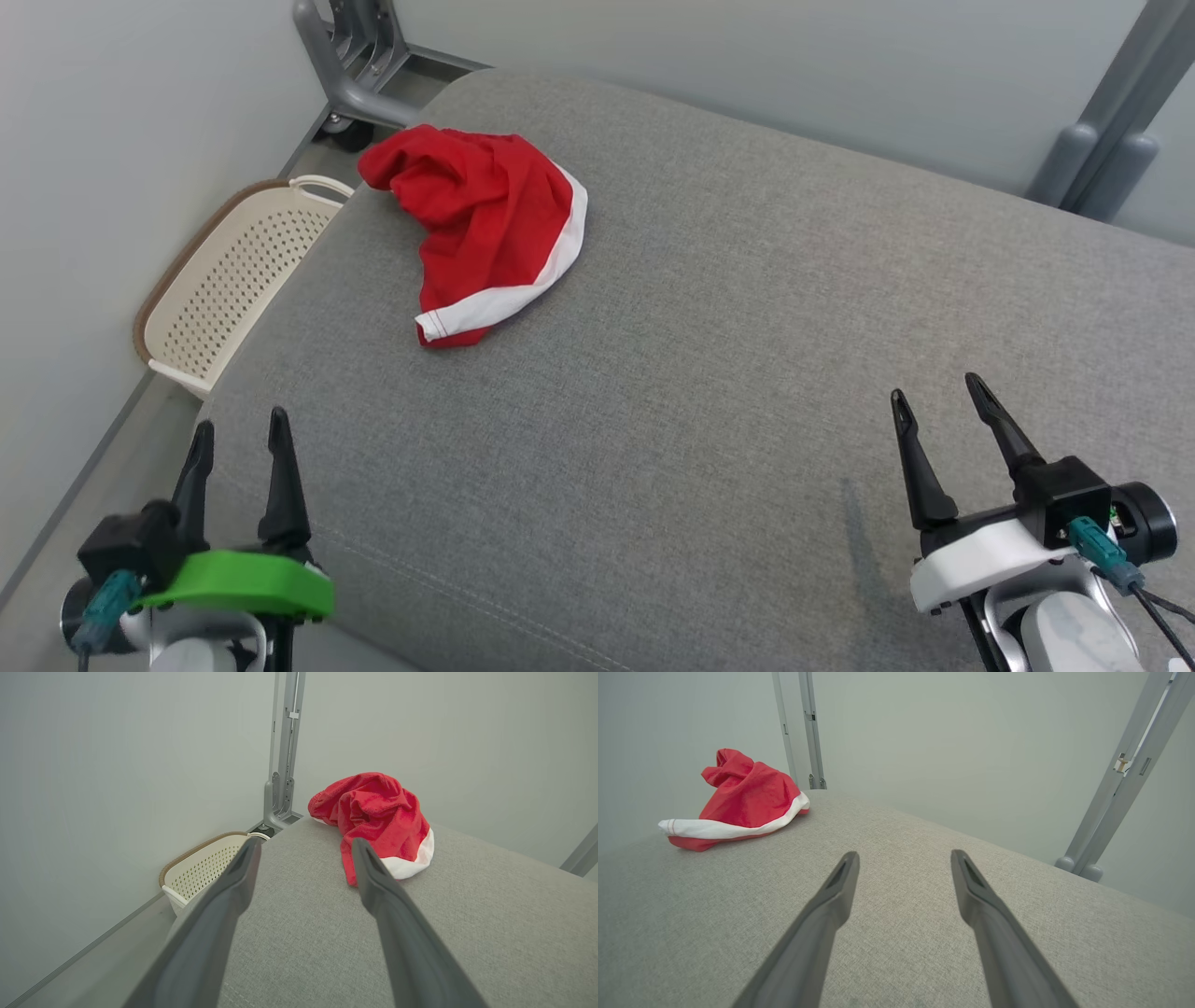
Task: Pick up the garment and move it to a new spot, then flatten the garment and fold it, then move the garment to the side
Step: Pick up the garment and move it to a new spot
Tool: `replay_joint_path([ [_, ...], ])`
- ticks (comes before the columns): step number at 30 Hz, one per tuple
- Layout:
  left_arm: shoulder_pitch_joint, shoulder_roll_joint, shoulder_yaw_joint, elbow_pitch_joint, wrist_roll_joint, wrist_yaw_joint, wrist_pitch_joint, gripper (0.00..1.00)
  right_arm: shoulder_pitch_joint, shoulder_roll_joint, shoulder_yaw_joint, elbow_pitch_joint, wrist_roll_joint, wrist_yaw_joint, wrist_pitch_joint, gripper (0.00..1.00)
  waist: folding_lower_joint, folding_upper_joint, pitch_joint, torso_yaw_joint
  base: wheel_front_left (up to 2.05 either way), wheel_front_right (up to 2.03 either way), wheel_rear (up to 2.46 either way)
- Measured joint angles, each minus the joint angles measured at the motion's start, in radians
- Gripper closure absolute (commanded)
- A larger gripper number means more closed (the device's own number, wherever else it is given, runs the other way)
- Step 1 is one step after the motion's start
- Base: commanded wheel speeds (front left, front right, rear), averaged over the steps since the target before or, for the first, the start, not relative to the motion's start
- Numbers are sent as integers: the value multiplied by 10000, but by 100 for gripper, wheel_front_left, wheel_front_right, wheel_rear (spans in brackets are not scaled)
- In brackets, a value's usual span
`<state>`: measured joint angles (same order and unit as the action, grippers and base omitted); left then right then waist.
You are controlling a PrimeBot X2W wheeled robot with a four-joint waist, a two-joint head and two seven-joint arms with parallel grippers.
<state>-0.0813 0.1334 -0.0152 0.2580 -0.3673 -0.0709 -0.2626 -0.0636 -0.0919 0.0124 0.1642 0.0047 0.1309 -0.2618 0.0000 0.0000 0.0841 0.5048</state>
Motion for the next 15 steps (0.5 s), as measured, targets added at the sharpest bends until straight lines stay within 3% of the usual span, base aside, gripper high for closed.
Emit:
replay_joint_path([
  [7,-3185,-387,-244,1820,-500,-161,366,0,-761,-616,213,-646,86,0,203,0,0,0,846,193,0,0,0],
  [15,-5943,-431,-558,4872,-1515,-489,2167,0,-1483,-1110,493,-1517,221,0,709,0,1,0,2061,-97,0,0,0],
])
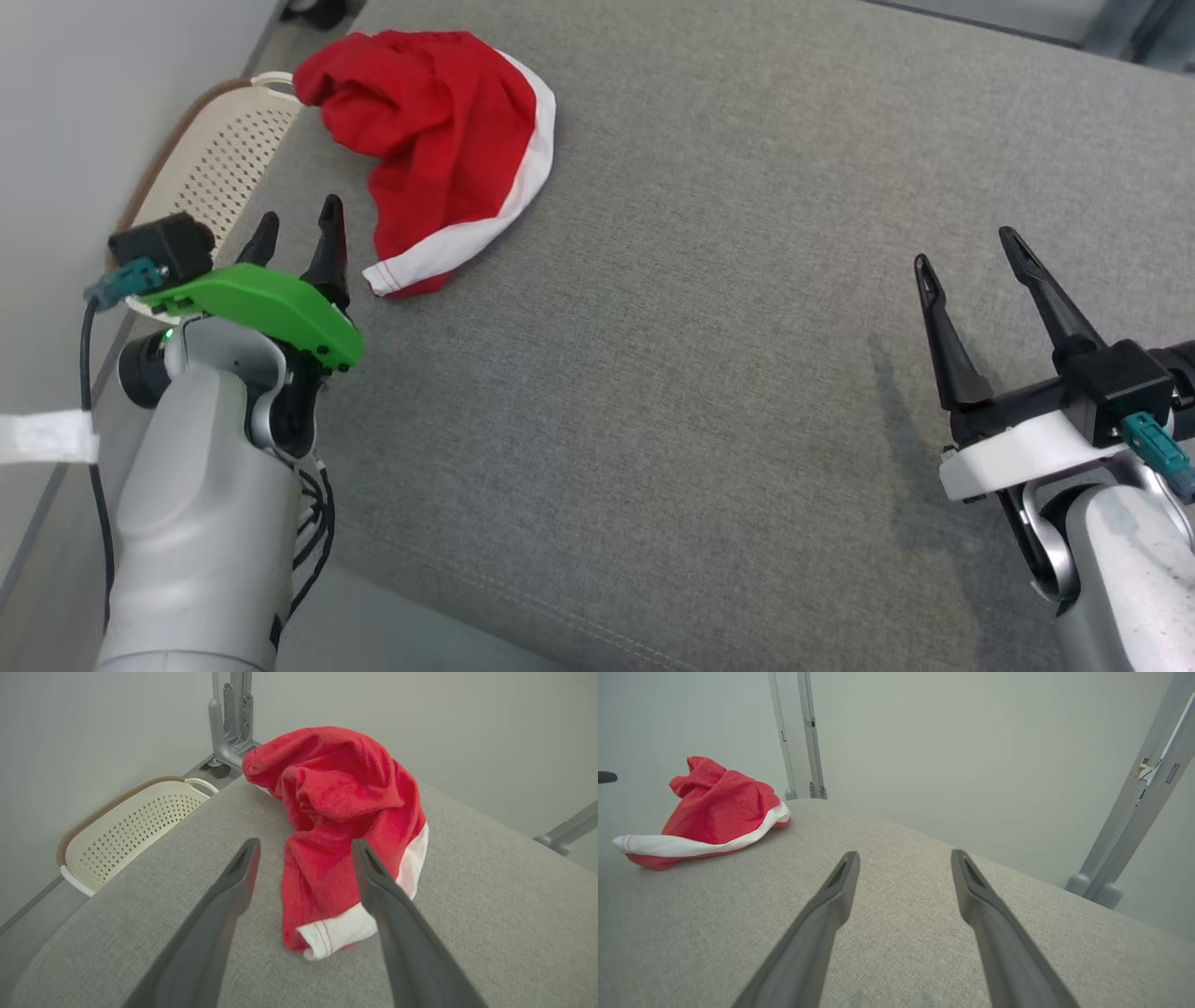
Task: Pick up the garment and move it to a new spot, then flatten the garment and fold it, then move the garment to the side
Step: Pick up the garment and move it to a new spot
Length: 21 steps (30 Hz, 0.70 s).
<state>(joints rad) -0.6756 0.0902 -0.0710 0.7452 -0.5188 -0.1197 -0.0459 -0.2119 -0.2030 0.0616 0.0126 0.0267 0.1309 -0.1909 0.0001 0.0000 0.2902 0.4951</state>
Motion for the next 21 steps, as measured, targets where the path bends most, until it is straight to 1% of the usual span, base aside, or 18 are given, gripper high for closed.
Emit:
replay_joint_path([
  [4,-871,75,-391,1266,-583,-79,890,0,-119,-79,-29,-232,56,0,134,0,1,0,644,-347,0,0,0],
  [9,-1099,324,-1505,1616,-1515,-94,1921,0,-195,-88,-144,-324,56,0,136,0,0,0,1173,-863,0,0,0],
  [12,-1119,708,-2056,1749,-1776,-94,2121,0,-219,-65,-138,-324,56,0,132,0,1,0,1374,-1132,0,0,0],
  [17,-1378,1135,-2472,2481,-1862,-121,1988,0,-438,13,-92,-384,56,0,127,0,1,0,1530,-1516,0,0,0],
  [18,-1436,1197,-2548,2650,-1831,-121,1893,80,-440,21,-100,-382,58,0,117,0,1,0,1537,-1585,0,0,0],
  [19,-1473,1223,-2652,2742,-1793,-119,1839,100,-440,29,-111,-364,58,0,98,0,1,0,1532,-1649,0,0,0],
  [21,-1569,1243,-2890,2755,-1787,-119,1806,100,-440,90,-188,-341,71,0,38,0,0,0,1484,-1762,0,0,0],
])
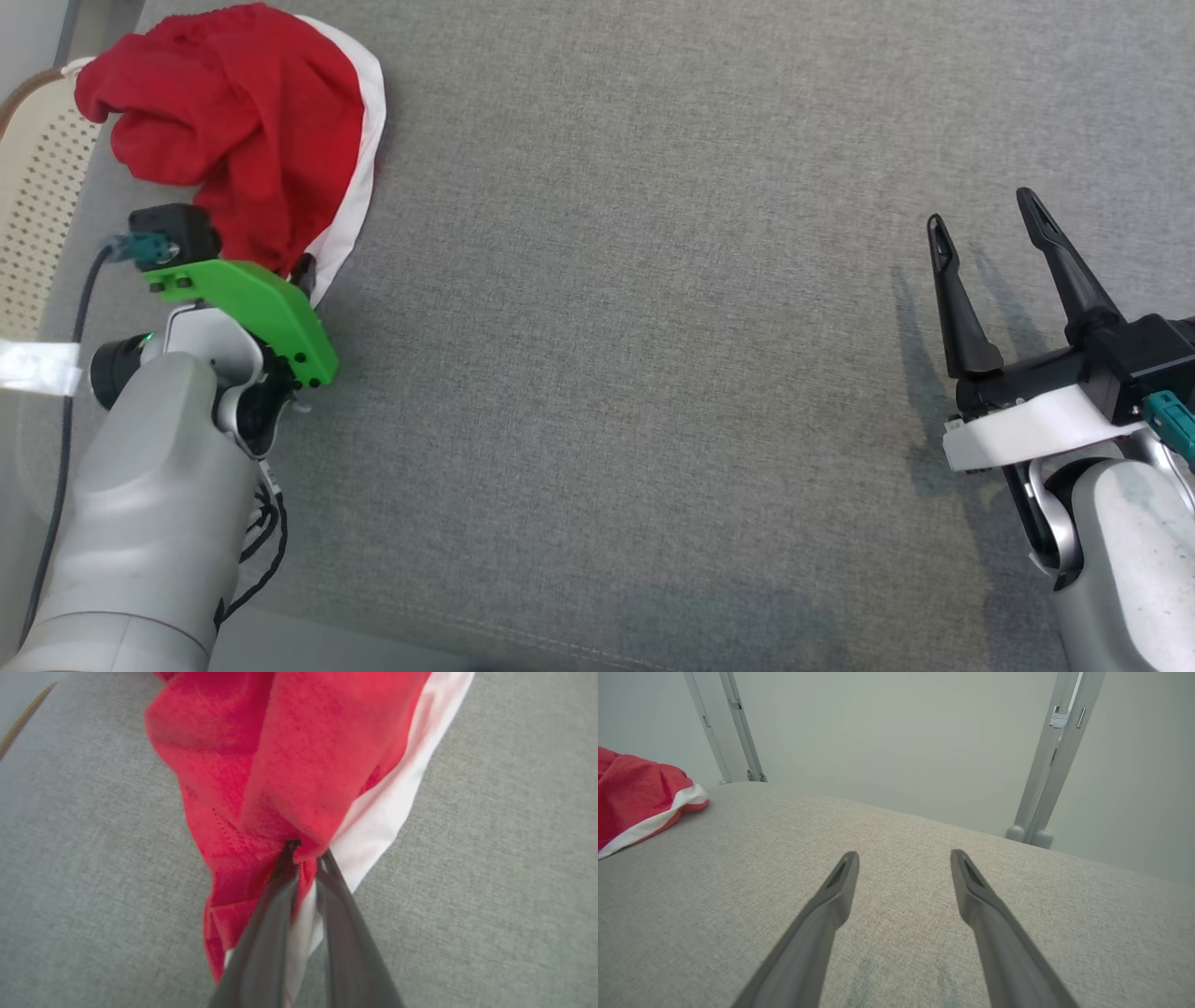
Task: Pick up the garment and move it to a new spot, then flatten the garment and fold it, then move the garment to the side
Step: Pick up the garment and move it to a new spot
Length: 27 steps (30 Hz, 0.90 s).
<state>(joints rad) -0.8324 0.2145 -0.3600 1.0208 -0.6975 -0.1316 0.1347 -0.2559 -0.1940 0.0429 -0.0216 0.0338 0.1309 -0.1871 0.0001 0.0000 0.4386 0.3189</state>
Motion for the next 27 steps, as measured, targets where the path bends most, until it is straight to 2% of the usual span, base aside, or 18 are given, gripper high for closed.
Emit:
replay_joint_path([
  [4,-144,54,-878,-669,59,10,36,100,15,224,-102,153,86,0,-182,0,1,0,-211,-156,0,0,0],
  [7,-439,226,-1597,-1783,4,6,230,100,51,433,-127,353,140,0,-337,0,0,0,-384,-302,0,0,0],
  [10,-801,608,-2184,-3141,-157,2,598,100,52,683,-142,581,182,0,-514,0,0,0,-527,-504,0,0,0],
  [14,-1333,1243,-2750,-5143,-514,2,1661,100,2,1003,-113,909,297,0,-671,0,-1,0,-662,-885,0,0,0],
  [19,-2027,1896,-2899,-7248,-1116,4,3547,100,-224,1294,19,1237,558,0,-742,0,0,0,-750,-1540,0,0,0],
  [22,-2560,2157,-2782,-8136,-1442,224,4677,100,-373,1406,92,1210,727,0,-744,0,-1,0,-781,-2025,0,0,0],
  [25,-3237,2050,-2614,-8746,-1806,504,5407,100,-390,1421,71,1172,986,0,-746,0,-1,0,-804,-2549,0,0,0],
  [27,-3646,1753,-2573,-9022,-2023,679,5772,100,-391,1423,104,1162,1296,0,-746,0,-1,0,-818,-2907,0,0,0],
])
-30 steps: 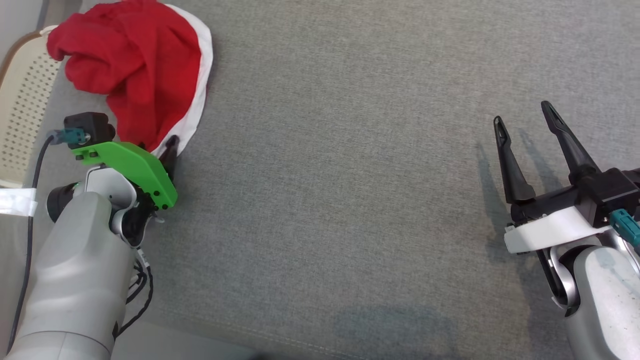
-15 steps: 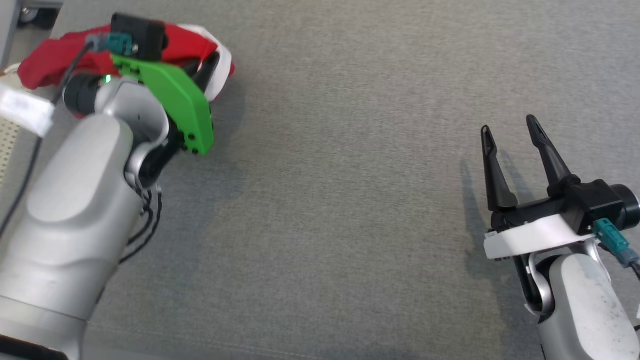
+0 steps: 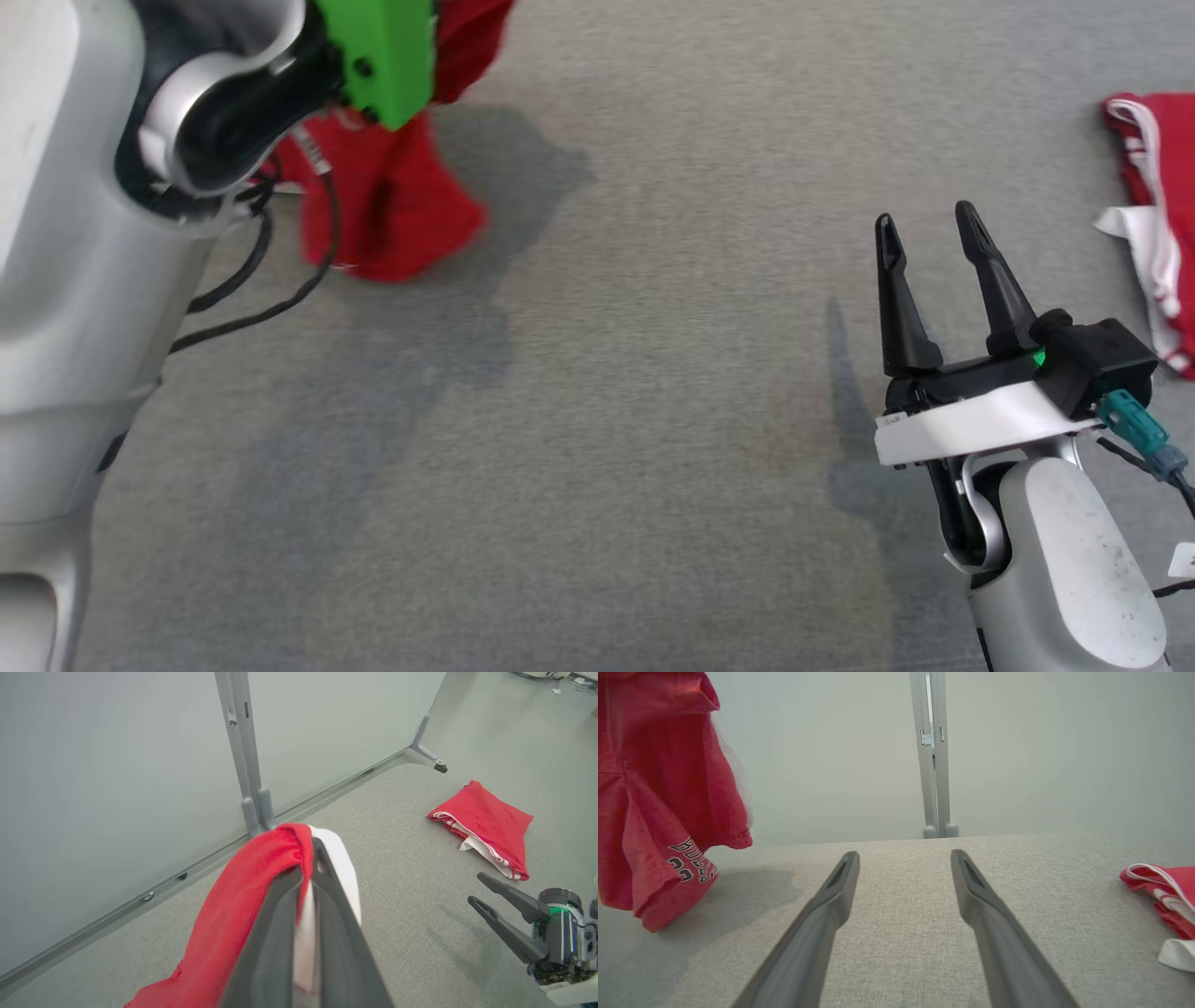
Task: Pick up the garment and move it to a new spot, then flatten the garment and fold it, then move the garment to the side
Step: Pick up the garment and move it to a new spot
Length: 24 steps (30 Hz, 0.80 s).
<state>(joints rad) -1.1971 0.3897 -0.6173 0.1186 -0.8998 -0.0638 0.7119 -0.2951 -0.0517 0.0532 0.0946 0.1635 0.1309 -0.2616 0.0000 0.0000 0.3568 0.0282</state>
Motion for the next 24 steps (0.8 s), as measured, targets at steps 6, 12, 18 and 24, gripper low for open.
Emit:
replay_joint_path([
  [6,-1049,-1191,-134,-151,-422,188,433,100,16,6,-48,-36,426,0,0,0,0,0,-55,-1032,0,0,0],
  [12,-941,-1743,-453,-560,-940,81,621,100,236,8,-153,-50,596,0,0,0,0,0,-173,-1812,0,0,0],
  [18,1927,-48,-817,-1141,-953,221,627,100,564,6,-247,-15,686,0,0,0,-1,0,-375,-2024,0,0,0],
  [24,4859,1611,-512,-591,-1072,454,-364,100,725,13,-523,33,205,0,0,0,0,0,-384,-1526,0,0,0],
])
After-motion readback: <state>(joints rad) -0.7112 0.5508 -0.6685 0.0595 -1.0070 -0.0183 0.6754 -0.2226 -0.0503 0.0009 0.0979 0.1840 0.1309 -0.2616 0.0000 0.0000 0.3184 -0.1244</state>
